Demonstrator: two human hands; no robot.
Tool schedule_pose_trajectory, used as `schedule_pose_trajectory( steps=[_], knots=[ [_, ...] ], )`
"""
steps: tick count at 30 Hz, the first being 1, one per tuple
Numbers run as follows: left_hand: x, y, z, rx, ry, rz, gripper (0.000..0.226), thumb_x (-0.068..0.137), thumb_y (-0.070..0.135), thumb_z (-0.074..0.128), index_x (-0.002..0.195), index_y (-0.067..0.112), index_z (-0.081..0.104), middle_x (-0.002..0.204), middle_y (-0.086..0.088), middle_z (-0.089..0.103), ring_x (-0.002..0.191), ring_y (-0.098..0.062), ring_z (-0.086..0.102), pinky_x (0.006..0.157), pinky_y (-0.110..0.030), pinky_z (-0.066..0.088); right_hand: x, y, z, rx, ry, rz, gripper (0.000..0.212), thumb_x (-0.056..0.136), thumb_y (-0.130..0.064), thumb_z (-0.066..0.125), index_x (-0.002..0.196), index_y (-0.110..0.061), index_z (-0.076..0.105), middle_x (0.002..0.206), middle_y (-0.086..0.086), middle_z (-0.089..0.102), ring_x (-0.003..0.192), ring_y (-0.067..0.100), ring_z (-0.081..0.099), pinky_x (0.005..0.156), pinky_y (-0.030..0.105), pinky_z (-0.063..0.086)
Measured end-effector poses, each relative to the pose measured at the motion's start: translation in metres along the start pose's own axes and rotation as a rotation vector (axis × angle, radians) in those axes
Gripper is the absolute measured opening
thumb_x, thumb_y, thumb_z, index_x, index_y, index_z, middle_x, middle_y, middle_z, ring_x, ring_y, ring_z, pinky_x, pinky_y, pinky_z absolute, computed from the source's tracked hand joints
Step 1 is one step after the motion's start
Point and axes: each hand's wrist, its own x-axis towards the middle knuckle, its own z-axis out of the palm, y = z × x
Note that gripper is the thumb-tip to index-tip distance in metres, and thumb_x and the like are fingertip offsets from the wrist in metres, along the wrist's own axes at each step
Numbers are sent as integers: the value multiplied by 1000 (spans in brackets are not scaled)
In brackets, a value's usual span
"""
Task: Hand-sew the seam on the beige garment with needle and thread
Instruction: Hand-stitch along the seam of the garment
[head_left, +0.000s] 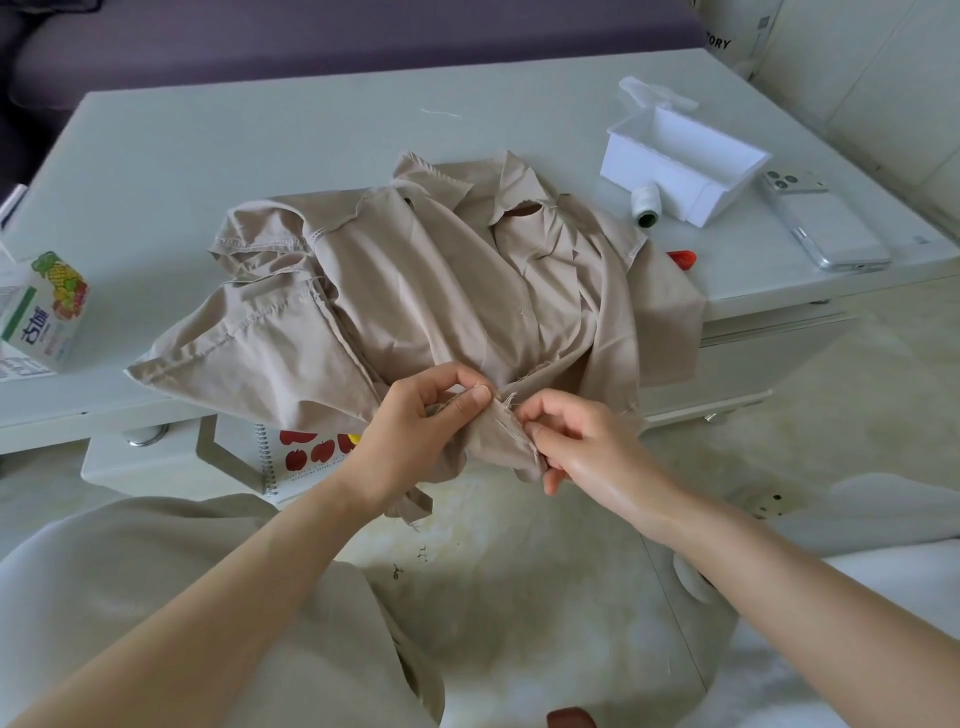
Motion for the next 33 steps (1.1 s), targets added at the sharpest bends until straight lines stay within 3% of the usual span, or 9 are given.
schedule_pose_trajectory(
  steps=[8, 13, 17, 22, 26, 28, 33],
  knots=[
    [0, 0, 1, 8, -6, -15, 18, 93, 23, 55, 80, 15, 64, 77, -17, 50, 73, -29, 41, 68, -40, 32, -1, 1, 1, 46, -14, 1, 28, 97, 1, 42, 78, -14, 56, 64, 4, 51, 51, 3, 47, 54, 19, 49],
    [0, 3, 2, 9, -2, -4, 18, 88, 30, 57, 79, 17, 65, 75, -17, 52, 70, -26, 43, 67, -38, 33, -1, 1, 2, 54, -15, 18, 27, 98, -1, 41, 79, -12, 56, 60, -5, 53, 50, 0, 49, 57, 19, 51],
    [0, 2, 2, 71, 19, 20, 18, 94, 22, 56, 80, 17, 67, 76, -14, 60, 70, -20, 52, 71, -36, 41, -2, 3, 4, 56, -12, 36, 26, 99, -2, 41, 80, -12, 57, 56, -12, 55, 51, 0, 52, 58, 19, 51],
    [-2, 5, 4, 35, -3, 28, 18, 89, 29, 57, 82, 15, 67, 84, -38, 55, 71, -26, 47, 70, -40, 37, 0, 5, 4, 43, -22, 92, 25, 100, -7, 41, 83, -14, 58, 66, -6, 59, 56, 5, 58, 69, 28, 56],
    [-5, 7, 6, -21, -21, 22, 23, 83, 33, 57, 83, 11, 65, 78, -42, 50, 70, -28, 42, 67, -40, 32, 1, 5, 3, 41, -35, 128, 24, 100, -7, 41, 84, -15, 57, 80, 6, 59, 65, 13, 61, 66, 25, 56],
    [-5, 7, 6, -24, -20, 14, 21, 83, 32, 57, 81, 13, 65, 72, -36, 50, 69, -29, 41, 65, -37, 31, 0, 4, 3, 28, -51, 108, 24, 100, -6, 40, 84, -13, 56, 80, 7, 58, 63, 8, 59, 64, 21, 54],
    [-2, 3, 6, 26, -10, 29, 18, 93, 20, 54, 81, 13, 65, 76, -15, 58, 68, -23, 49, 66, -34, 40, -5, -4, 2, 110, -84, 68, 23, 99, 2, 37, 83, -7, 52, 60, -9, 53, 43, -4, 49, 61, 16, 53]
  ],
)
